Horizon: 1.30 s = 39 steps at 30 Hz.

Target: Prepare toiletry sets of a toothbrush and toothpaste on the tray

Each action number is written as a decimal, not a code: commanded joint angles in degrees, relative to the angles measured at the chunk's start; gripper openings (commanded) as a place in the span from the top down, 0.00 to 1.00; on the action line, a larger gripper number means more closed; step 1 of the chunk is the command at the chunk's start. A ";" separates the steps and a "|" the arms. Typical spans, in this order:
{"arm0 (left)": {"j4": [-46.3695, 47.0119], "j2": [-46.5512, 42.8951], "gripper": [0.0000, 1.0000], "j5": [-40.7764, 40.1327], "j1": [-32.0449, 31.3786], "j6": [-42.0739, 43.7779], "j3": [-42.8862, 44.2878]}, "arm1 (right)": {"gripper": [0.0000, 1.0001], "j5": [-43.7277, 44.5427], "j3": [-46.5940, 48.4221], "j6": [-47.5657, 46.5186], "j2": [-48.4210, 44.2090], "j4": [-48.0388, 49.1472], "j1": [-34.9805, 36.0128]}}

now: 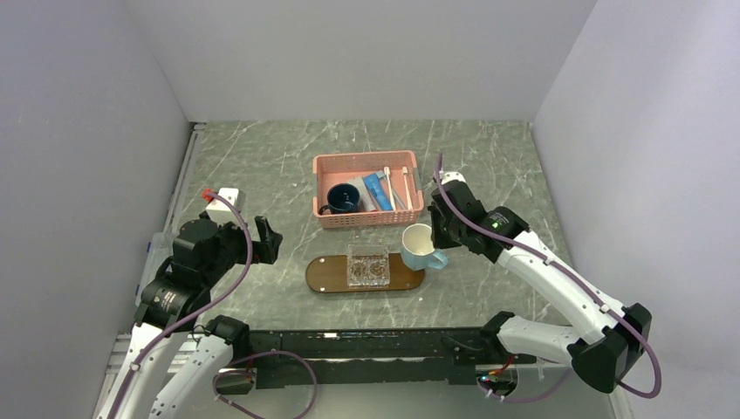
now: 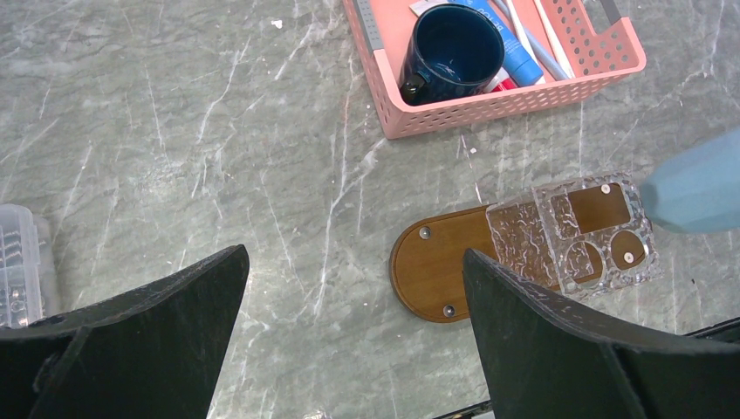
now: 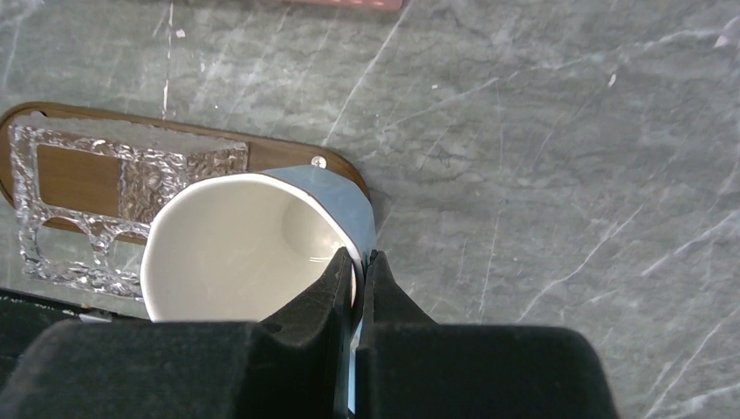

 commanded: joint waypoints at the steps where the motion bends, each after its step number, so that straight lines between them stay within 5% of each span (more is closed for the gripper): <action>1: 1.39 0.09 0.01 0.03 0.06 0.44 0.12 | 1.00 -2.23 -1.22 2.01 -2.73 7.12 -0.14; 39: 1.37 0.14 0.01 0.31 0.38 0.45 0.05 | 1.00 -4.42 -9.53 3.99 -1.11 13.63 0.06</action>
